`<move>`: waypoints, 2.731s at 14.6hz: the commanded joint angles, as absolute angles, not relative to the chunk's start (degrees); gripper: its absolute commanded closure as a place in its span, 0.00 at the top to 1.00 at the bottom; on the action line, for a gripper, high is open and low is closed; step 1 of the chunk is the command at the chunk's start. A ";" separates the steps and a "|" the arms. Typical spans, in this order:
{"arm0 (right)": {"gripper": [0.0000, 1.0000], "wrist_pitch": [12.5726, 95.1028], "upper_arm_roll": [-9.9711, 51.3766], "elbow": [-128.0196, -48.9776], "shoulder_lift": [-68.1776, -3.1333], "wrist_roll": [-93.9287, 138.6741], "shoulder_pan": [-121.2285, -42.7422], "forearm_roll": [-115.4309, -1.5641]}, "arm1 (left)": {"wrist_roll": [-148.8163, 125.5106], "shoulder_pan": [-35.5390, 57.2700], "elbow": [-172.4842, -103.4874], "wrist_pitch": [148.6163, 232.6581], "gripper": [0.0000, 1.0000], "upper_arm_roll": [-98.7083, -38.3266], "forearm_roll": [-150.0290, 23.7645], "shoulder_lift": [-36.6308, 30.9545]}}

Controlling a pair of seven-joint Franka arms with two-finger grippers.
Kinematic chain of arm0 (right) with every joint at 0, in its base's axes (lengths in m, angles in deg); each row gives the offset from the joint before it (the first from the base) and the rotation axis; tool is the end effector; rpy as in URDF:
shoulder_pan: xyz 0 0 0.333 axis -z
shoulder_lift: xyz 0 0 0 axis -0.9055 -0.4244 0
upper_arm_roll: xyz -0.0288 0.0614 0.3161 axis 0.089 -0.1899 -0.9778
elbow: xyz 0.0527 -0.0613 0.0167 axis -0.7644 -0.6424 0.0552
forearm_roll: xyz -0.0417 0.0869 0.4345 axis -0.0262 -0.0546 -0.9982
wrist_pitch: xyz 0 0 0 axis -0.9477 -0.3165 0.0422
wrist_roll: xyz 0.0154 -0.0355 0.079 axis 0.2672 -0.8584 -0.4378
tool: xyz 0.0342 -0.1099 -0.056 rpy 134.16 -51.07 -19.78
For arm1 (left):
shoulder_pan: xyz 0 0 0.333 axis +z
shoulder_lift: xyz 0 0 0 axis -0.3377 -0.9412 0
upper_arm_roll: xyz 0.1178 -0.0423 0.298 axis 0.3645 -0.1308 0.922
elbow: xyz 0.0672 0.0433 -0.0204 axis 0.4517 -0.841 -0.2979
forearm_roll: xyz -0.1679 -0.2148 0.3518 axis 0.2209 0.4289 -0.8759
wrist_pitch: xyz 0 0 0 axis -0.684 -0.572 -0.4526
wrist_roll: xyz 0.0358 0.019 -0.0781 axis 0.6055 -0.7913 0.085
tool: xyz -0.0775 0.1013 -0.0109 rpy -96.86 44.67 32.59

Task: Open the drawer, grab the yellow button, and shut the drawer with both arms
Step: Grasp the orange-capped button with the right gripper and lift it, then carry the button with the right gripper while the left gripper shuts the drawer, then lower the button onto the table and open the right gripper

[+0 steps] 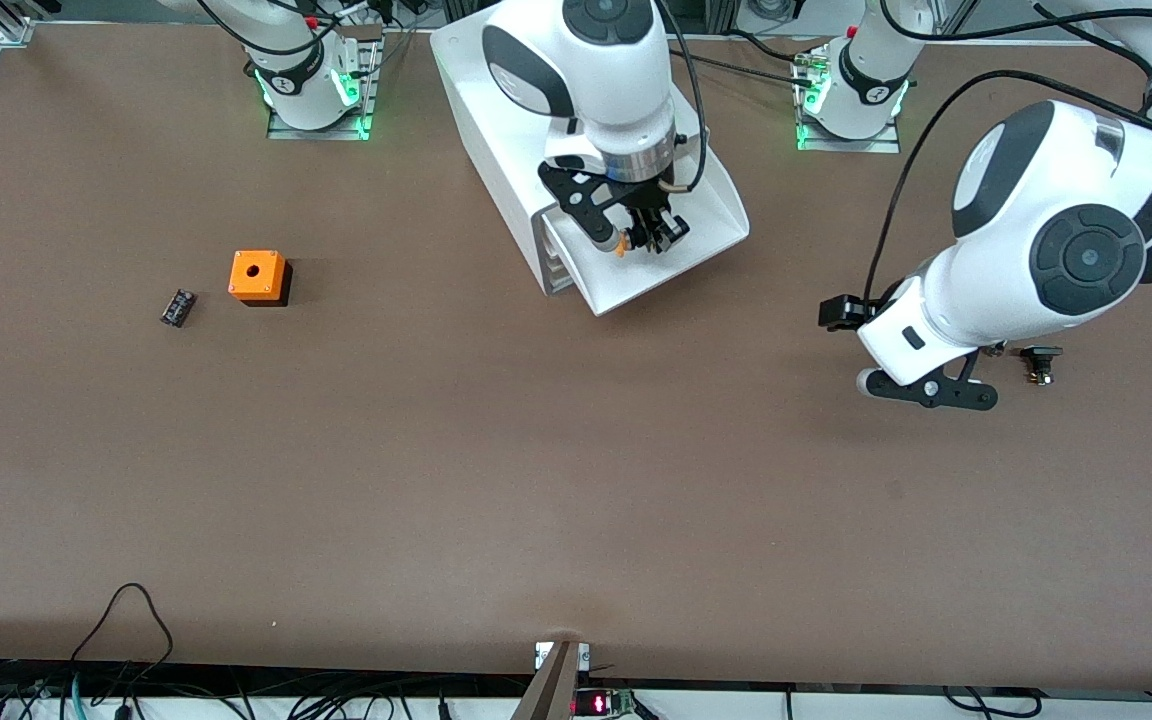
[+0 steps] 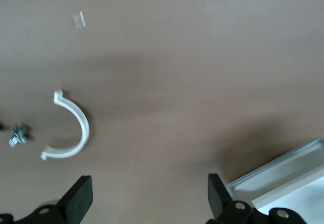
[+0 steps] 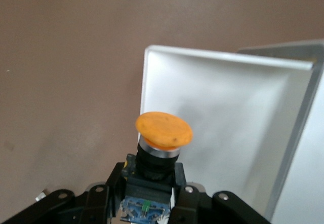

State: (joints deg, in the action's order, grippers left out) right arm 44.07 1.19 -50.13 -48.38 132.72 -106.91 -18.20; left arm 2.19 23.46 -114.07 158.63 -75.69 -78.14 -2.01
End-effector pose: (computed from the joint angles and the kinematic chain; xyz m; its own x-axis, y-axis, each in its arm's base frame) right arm 0.5015 0.6322 0.4727 0.6184 -0.7755 -0.1275 -0.7852 -0.6030 -0.1407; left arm 0.6739 -0.1983 0.4692 0.9704 -0.0108 -0.2413 -0.0129 -0.9999 -0.0072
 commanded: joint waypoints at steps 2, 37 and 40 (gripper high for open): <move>0.00 42.02 0.84 -49.59 -46.21 120.69 -101.03 -18.05 | 17.20 23.69 -121.13 164.85 1.00 -78.66 -77.13 0.45; 0.00 58.52 1.54 -75.25 -51.12 26.28 -56.99 -11.55 | 48.17 23.17 -146.64 180.17 0.99 -100.02 -73.54 4.94; 0.00 61.78 1.54 -76.14 -53.49 25.30 -55.40 -11.54 | 48.17 23.26 -146.64 180.09 0.99 -100.29 -69.85 5.12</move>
